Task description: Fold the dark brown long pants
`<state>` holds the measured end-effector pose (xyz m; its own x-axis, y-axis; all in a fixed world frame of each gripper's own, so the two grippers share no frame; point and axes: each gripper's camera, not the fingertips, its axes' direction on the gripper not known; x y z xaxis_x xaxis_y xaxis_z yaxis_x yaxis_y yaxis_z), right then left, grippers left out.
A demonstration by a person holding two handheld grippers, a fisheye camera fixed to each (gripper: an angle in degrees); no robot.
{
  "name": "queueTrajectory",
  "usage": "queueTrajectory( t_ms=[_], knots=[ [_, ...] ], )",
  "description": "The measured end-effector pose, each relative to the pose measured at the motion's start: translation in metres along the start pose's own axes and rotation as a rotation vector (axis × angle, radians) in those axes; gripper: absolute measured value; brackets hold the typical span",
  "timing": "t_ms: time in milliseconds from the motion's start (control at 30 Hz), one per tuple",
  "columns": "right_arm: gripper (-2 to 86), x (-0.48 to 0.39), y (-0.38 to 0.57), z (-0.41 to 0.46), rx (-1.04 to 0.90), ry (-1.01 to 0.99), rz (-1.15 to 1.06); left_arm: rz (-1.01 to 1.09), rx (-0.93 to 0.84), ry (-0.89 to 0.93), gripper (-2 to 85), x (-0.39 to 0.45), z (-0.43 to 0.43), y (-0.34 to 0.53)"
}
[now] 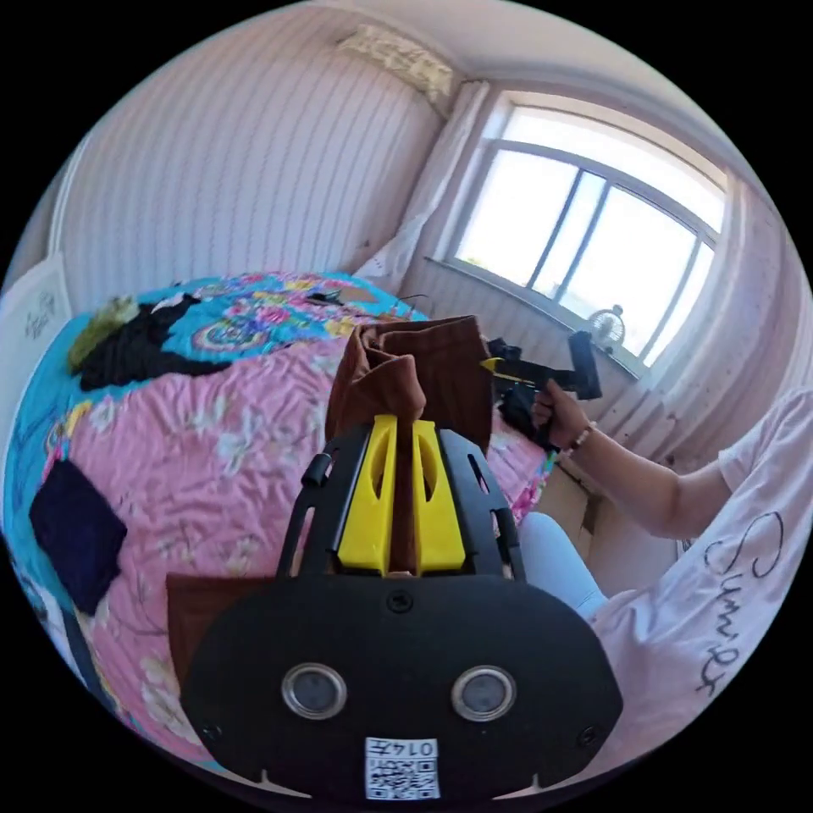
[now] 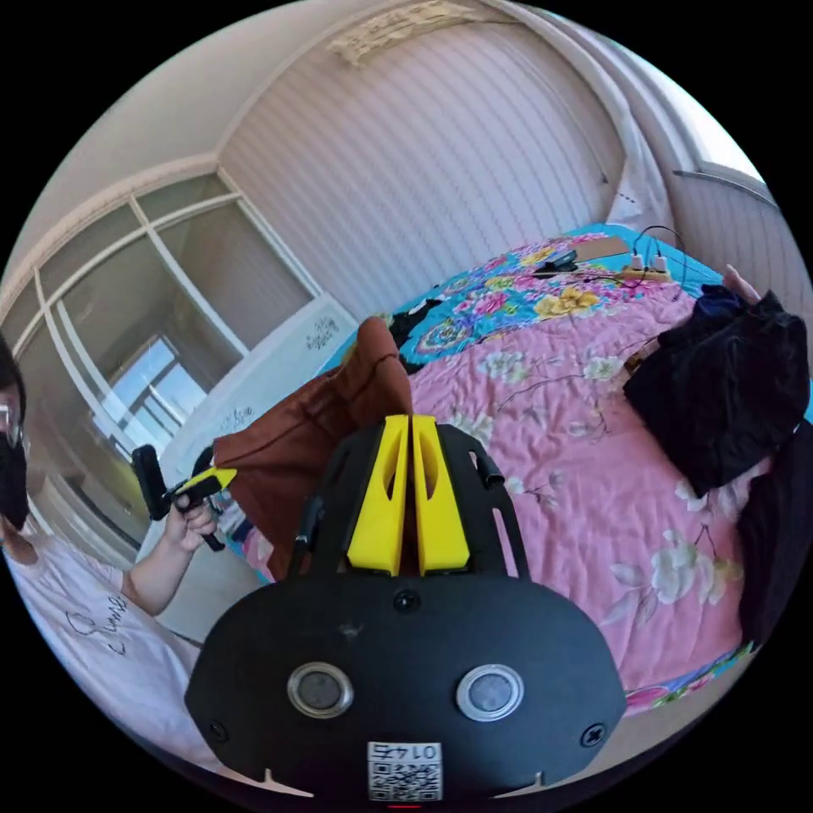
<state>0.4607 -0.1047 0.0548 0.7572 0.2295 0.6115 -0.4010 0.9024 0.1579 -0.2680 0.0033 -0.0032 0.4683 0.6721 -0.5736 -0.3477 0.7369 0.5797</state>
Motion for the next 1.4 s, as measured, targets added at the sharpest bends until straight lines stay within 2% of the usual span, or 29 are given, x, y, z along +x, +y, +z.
queueTrajectory(
  t_ms=[67, 167, 233, 333, 433, 467, 533, 667, 733, 767, 900, 933, 1033, 1200, 1400],
  knots=[
    [-0.2, 0.001, -0.029, -0.028, 0.043, -0.023, 0.014, 0.127, 0.096, 0.043, 0.4, 0.037, -0.019, -0.041],
    [-0.3, -0.046, -0.089, -0.091, 0.205, -0.043, -0.148, 0.303, 0.259, 0.162, -0.1, 0.087, -0.069, -0.102],
    [-0.3, -0.106, -0.143, -0.156, 0.391, -0.058, -0.291, 0.378, 0.376, 0.218, -0.4, 0.114, -0.12, -0.14],
    [-0.3, -0.211, -0.208, -0.215, 0.504, 0.013, -0.502, 0.351, 0.568, 0.226, -0.5, 0.123, -0.203, -0.162],
    [-0.3, -0.321, -0.254, -0.216, 0.477, 0.056, -0.688, 0.326, 0.803, 0.211, -0.5, 0.106, -0.289, -0.143],
    [-0.3, -0.34, -0.261, -0.208, 0.446, 0.059, -0.717, 0.311, 0.834, 0.196, -0.5, 0.101, -0.302, -0.135],
    [-0.3, -0.401, -0.277, -0.149, 0.277, 0.043, -0.778, 0.25, 0.888, 0.084, -0.6, 0.077, -0.343, -0.096],
    [-0.2, -0.447, -0.252, -0.001, 0.015, 0.074, -0.863, 0.088, 0.827, -0.126, -0.5, 0.035, -0.358, -0.014],
    [-0.2, -0.447, -0.212, 0.112, -0.174, 0.099, -0.891, -0.05, 0.72, -0.251, -0.5, 0.006, -0.348, 0.052],
    [-0.2, -0.443, -0.2, 0.138, -0.22, 0.093, -0.888, -0.088, 0.689, -0.275, -0.4, -0.001, -0.343, 0.069],
    [-0.2, -0.394, -0.106, 0.306, -0.601, -0.054, -0.762, -0.359, 0.367, -0.364, -0.4, -0.051, -0.296, 0.18],
    [-0.2, -0.377, -0.074, 0.343, -0.684, -0.055, -0.732, -0.426, 0.258, -0.381, -0.4, -0.064, -0.282, 0.206],
    [-0.3, -0.346, -0.004, 0.408, -0.841, 0.015, -0.726, -0.591, 0.093, -0.404, -0.4, -0.093, -0.258, 0.258],
    [-0.2, -0.34, 0.019, 0.449, -0.849, -0.031, -0.684, -0.777, 0.109, -0.423, -0.4, -0.135, -0.258, 0.298],
    [-0.3, -0.414, 0.004, 0.486, -0.82, -0.013, -0.942, -0.786, 0.136, -0.488, -0.2, -0.171, -0.277, 0.298]
  ],
)
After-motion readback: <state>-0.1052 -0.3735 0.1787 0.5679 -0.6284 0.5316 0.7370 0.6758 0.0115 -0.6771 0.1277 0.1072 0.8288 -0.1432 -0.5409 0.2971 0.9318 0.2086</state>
